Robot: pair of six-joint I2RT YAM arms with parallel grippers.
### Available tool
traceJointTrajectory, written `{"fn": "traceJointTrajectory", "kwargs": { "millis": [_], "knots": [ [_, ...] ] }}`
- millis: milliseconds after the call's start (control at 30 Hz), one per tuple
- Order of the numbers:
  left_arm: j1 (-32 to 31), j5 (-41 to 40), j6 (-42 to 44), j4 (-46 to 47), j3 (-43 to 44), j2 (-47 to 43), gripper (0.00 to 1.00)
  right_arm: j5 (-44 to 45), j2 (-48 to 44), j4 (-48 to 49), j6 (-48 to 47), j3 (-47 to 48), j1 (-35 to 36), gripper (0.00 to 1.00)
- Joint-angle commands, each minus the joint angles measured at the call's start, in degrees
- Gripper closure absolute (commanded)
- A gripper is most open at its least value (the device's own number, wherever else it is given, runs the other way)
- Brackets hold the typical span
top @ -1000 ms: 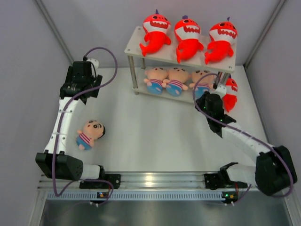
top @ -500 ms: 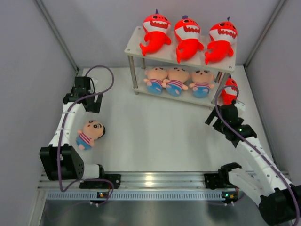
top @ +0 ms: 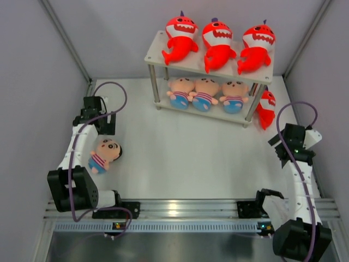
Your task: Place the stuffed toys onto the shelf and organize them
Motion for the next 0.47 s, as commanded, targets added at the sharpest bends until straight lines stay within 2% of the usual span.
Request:
{"fn": "traceJointTrajectory", "kwargs": {
  "millis": [0,433],
  "knots": [
    [0.3,1.8,-2.0,3.6,0.0,-1.8,0.02,3.5,1.6,-0.4,-2.3,3.3,-0.8,0.01],
    [0.3,2.3,-2.2,3.5,0.1,-1.8,0.02,0.5,-3.0,5.0,-6.1,-0.5,-0.8,0.01]
  ]
}}
